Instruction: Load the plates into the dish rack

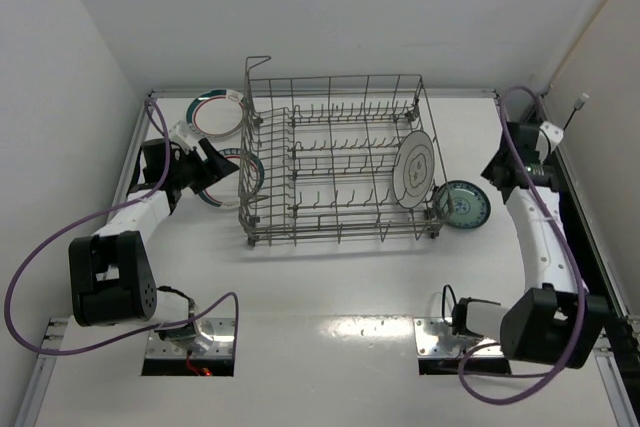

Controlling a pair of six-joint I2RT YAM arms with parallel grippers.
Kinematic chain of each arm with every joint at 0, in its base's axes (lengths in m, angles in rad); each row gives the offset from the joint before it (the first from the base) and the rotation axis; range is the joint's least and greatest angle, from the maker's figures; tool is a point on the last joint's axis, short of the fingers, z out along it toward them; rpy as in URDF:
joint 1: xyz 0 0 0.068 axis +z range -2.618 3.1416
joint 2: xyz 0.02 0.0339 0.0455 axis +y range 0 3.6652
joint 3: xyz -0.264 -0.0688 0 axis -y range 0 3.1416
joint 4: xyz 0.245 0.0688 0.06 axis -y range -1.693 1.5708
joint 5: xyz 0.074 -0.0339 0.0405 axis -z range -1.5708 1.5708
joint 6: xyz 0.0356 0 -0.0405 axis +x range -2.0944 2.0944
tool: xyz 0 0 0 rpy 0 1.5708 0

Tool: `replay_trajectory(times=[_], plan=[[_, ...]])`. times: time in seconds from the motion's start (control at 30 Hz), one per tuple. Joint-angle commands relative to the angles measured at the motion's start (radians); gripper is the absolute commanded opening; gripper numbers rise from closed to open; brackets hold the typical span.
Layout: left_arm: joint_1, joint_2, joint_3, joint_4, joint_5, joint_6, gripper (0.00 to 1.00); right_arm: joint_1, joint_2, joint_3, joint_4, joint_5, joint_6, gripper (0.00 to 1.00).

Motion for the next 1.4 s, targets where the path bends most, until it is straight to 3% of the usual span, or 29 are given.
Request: replay_trajectory(times=[0.0, 0.1, 0.47, 0.6, 0.9, 0.97, 1.03, 1.13, 1.23, 1.37], plan=[[-0.005, -0.019, 0.009, 0.018, 0.004, 0.012, 0.68, -0.054, 0.002, -0.092, 0.014, -0.215, 0.104, 0.47], [-0.005, -0.037, 0.009, 0.009, -0.005, 0.022, 0.68, -0.106, 0.060, -0.140, 0.028, -0.250, 0.126, 0.54], [-0.005, -0.130, 0.009, -0.042, -0.063, 0.051, 0.68, -0.396, 0.287, -0.292, 0.136, -0.593, 0.190, 0.53], [-0.005, -0.149, 0.009, -0.042, -0.072, 0.051, 0.68, -0.430, 0.371, -0.290, 0.176, -0.695, 0.190, 0.47], [-0.005, -0.149, 0.009, -0.051, -0.073, 0.060, 0.68, -0.432, 0.477, -0.177, 0.123, -0.704, 0.179, 0.44], [-0.005, -0.158, 0.009, -0.051, -0.073, 0.060, 0.68, -0.432, 0.488, -0.161, 0.110, -0.690, 0.169, 0.40], [-0.005, -0.158, 0.009, -0.051, -0.073, 0.060, 0.68, -0.432, 0.497, -0.149, 0.092, -0.671, 0.169, 0.20], [-0.005, -0.158, 0.009, -0.051, -0.073, 0.060, 0.68, -0.432, 0.539, -0.094, 0.066, -0.658, 0.158, 0.13], [-0.005, -0.158, 0.009, -0.051, -0.073, 0.060, 0.68, -0.432, 0.575, -0.051, 0.034, -0.649, 0.130, 0.13], [-0.005, -0.158, 0.009, -0.051, -0.073, 0.060, 0.68, -0.432, 0.599, -0.031, 0.025, -0.649, 0.120, 0.00]])
